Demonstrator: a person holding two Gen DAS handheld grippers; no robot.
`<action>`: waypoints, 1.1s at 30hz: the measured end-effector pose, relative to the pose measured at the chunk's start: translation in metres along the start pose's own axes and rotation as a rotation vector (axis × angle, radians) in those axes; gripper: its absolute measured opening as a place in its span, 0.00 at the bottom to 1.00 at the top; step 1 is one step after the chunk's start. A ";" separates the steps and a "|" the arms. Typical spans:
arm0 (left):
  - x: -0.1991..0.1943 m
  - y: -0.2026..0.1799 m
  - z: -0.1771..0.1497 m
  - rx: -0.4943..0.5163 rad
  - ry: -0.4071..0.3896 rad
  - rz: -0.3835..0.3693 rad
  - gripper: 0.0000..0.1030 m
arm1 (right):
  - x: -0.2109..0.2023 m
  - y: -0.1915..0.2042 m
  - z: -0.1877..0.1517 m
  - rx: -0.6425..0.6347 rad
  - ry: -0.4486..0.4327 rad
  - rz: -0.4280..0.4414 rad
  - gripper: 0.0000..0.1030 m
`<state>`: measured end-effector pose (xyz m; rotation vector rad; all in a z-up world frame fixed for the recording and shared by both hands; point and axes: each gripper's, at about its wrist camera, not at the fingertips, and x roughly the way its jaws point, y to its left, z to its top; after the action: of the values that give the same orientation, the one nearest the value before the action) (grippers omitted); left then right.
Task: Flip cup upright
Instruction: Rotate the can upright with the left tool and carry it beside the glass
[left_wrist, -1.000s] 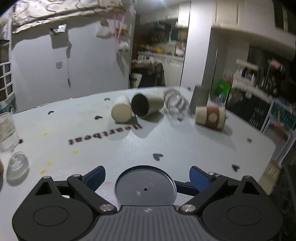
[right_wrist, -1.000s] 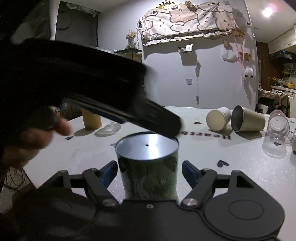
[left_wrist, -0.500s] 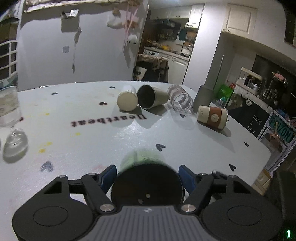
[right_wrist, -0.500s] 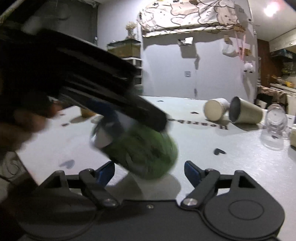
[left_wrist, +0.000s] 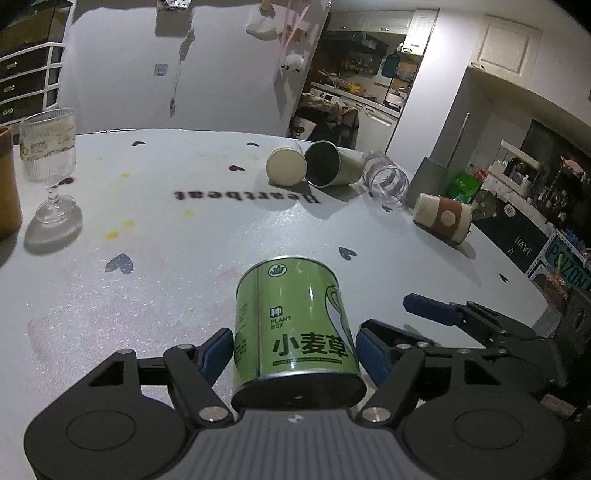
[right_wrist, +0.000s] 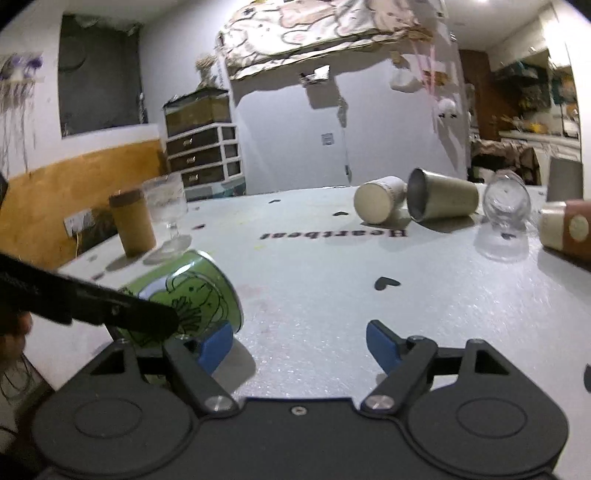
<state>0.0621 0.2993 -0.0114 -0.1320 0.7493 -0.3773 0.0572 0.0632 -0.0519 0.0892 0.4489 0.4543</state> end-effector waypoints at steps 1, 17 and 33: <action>0.002 0.000 0.003 -0.002 0.008 -0.001 0.72 | -0.003 -0.003 -0.001 0.024 -0.004 0.009 0.78; 0.065 0.001 0.052 -0.086 0.258 0.009 0.84 | -0.017 -0.018 -0.014 0.218 0.019 0.199 0.60; 0.001 0.002 0.060 0.043 -0.003 0.110 0.71 | -0.018 -0.015 -0.014 0.218 0.012 0.212 0.58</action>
<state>0.1045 0.2995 0.0315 -0.0510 0.7416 -0.2885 0.0427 0.0413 -0.0605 0.3468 0.5023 0.6129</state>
